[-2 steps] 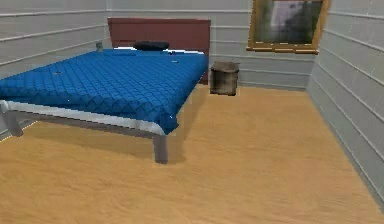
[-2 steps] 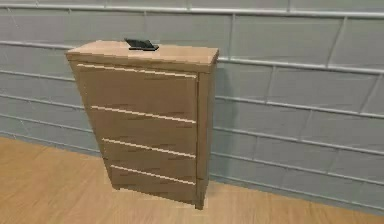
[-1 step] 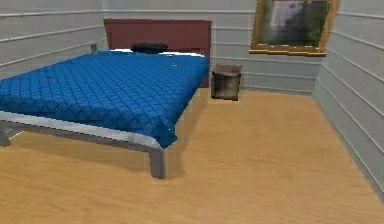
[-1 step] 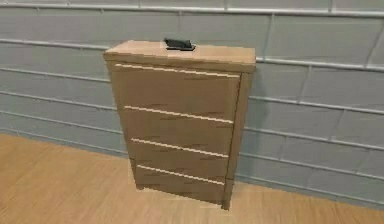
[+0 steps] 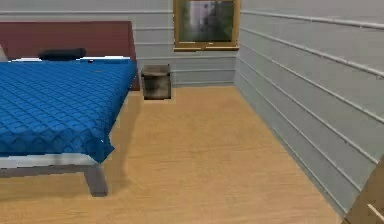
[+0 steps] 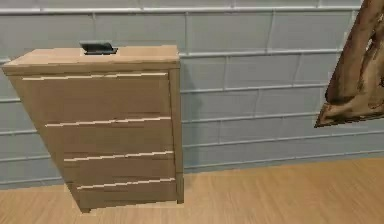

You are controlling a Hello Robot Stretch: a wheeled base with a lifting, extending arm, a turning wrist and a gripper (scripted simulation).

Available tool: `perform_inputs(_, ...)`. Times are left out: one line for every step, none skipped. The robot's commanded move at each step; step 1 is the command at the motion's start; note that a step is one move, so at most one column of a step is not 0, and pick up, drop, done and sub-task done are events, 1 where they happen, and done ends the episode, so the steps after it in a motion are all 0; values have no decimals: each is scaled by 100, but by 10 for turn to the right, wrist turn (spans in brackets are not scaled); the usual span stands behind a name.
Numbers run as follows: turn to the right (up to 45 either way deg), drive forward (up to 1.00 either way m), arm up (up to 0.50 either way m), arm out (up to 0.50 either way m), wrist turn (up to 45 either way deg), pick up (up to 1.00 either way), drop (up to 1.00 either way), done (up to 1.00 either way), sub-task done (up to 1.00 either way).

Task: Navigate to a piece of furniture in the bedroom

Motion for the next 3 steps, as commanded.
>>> perform_inputs(0, 90, 0, 0, 0, 0, 0, 0, 0)
perform_inputs(-450, 0, 0, 0, 0, 0, 0, 0, 0)
perform_inputs(0, 0, 0, 0, 0, 0, 0, 100, 0)
